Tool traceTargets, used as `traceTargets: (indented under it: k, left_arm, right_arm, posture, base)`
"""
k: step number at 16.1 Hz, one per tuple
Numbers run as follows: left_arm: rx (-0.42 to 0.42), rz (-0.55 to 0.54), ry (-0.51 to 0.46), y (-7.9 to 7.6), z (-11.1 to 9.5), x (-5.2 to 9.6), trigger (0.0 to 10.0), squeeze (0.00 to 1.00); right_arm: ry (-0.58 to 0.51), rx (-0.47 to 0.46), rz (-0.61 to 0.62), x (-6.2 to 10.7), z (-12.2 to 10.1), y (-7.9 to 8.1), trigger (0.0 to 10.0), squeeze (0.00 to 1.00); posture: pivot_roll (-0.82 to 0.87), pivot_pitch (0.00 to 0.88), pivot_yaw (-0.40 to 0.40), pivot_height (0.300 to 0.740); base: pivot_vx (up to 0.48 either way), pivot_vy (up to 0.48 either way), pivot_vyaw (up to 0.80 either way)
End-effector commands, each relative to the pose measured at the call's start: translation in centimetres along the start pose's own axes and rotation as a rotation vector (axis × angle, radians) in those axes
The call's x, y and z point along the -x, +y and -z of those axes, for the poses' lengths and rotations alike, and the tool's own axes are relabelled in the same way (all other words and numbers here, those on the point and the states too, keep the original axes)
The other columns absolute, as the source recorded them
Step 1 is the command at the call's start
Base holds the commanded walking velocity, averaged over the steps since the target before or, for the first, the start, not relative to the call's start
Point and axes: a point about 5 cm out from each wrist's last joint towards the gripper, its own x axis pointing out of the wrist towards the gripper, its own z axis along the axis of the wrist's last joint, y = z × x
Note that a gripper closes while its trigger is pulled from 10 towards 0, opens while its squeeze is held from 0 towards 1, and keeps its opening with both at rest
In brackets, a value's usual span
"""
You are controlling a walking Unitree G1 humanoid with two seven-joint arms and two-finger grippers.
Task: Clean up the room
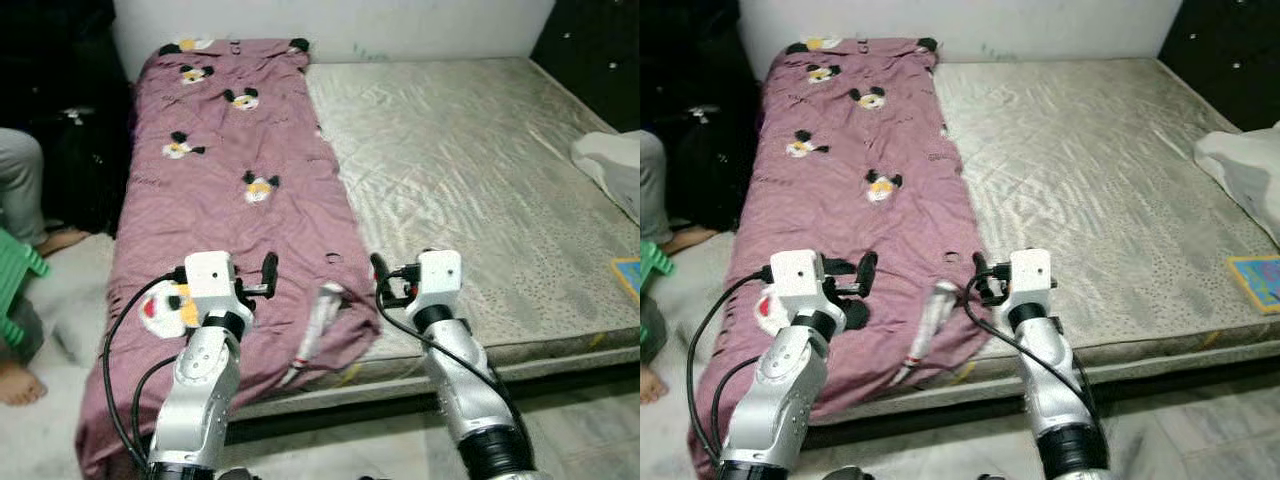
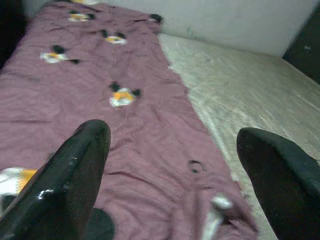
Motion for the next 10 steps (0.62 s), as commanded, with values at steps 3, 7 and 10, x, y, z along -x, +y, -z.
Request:
traceTargets:
  k: [3,7,10]
  left_arm:
    - [0.017,0.017,-0.015,-0.35,-0.18,0.14,10.0,0.00]
    - [0.024,0.069,-0.044,-0.57,-0.61,0.24,10.0,0.00]
    - [0.027,0.069,-0.041,-0.55,-0.57,0.25,10.0,0.00]
  right_arm:
    - [0.008,0.004,-0.006,-0.04,0.06,0.15,10.0,0.00]
    - [0.008,0.028,-0.003,-0.10,0.01,0.10,10.0,0.00]
    - [0.011,0.012,0.008,-0.09,0.06,-0.08,10.0,0.00]
  posture:
    - [0.00,0.131,-0.014,0.740]
    - [0.00,0.131,-0.013,0.740]
    - [0.00,0.132,-0.013,0.740]
  base:
    - [0.000,0.000,0.00]
    - [0.141,0.000,0.00]
    - [0.375,0.000,0.00]
